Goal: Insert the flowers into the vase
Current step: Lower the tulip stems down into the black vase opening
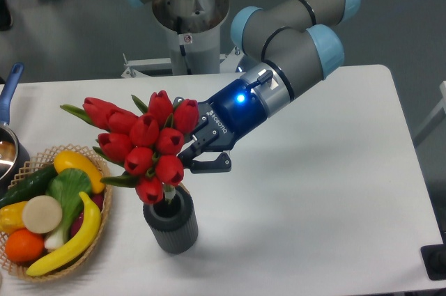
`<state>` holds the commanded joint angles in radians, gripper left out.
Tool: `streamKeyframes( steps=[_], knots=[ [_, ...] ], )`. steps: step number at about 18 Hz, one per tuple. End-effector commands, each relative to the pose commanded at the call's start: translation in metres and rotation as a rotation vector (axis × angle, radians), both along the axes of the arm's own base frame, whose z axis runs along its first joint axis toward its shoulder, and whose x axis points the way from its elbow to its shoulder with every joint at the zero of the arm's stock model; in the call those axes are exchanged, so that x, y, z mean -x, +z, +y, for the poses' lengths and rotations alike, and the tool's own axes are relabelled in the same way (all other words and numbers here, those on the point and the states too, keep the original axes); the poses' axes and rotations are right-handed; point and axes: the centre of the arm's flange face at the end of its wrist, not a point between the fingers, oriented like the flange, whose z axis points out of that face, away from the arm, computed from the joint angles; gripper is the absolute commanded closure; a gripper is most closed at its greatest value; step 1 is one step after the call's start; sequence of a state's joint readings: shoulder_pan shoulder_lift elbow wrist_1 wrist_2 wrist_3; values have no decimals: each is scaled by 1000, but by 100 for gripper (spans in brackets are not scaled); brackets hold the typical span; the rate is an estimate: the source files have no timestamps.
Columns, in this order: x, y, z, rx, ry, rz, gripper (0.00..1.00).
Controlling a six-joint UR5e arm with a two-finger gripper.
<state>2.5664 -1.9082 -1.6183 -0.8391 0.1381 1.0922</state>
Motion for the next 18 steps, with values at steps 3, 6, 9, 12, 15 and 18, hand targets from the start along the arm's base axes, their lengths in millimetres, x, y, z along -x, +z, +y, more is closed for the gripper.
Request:
streamKeyframes(
  steps=[3, 6, 9, 12, 15, 18],
  knots=[
    [2, -7, 3, -2, -2, 4, 97],
    [2, -13, 7, -1, -7, 5, 97],
    [2, -13, 7, -2, -8, 6, 97],
    [2, -16, 7, 3, -7, 4, 97],
    [3, -27, 9, 17, -6, -7, 96],
    [4, -36, 10, 24, -8, -14, 96]
  ],
)
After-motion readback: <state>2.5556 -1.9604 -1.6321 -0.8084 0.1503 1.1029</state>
